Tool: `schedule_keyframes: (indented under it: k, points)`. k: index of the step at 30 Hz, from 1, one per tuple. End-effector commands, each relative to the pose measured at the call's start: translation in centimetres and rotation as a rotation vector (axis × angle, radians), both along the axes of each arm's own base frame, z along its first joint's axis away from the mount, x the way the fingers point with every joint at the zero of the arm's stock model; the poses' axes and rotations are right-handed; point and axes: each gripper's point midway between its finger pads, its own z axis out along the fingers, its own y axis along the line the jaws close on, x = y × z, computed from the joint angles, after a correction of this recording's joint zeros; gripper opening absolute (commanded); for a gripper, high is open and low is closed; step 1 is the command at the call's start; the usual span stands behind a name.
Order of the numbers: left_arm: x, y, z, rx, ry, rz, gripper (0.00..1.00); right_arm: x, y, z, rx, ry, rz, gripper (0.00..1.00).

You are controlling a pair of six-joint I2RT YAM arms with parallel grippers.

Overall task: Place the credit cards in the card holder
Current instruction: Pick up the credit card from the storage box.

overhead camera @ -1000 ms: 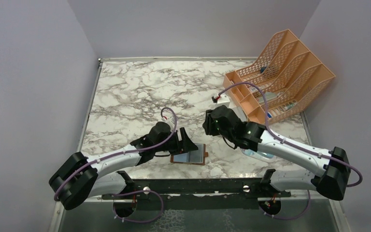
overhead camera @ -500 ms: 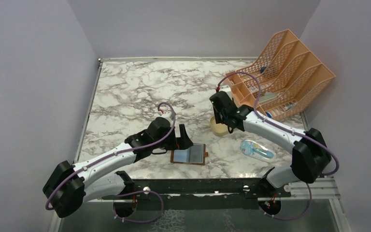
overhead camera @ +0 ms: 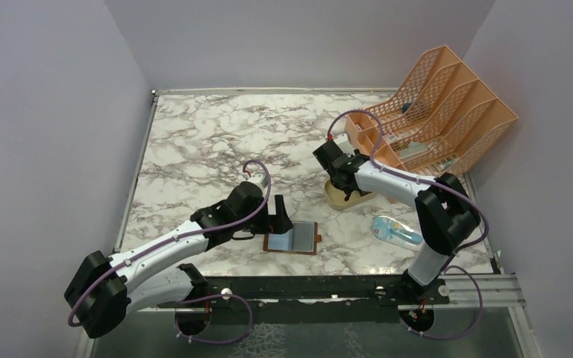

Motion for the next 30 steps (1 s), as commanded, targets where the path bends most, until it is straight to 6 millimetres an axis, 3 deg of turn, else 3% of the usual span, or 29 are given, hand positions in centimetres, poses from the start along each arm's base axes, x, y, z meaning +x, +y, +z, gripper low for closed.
schedule_keyframes:
  k: [1,16,22,30]
  points:
    - [0.4,0.1,1.1,-0.012,-0.043,-0.003,0.99,1.0,-2.1,0.8,-0.127,-0.034,-0.054,0.48]
    - [0.1,-0.1,0.9,-0.027,-0.033,-0.009,0.99,1.0,-3.3,0.9,-0.201,-0.045,-0.087,0.4]
    - [0.0,-0.3,0.7,-0.039,-0.025,-0.012,0.99,1.2,-3.1,2.3,-0.171,-0.077,-0.085,0.33]
    - [-0.2,-0.5,0.4,-0.05,-0.013,-0.013,0.99,1.3,-2.3,2.5,-0.114,-0.076,-0.045,0.19]
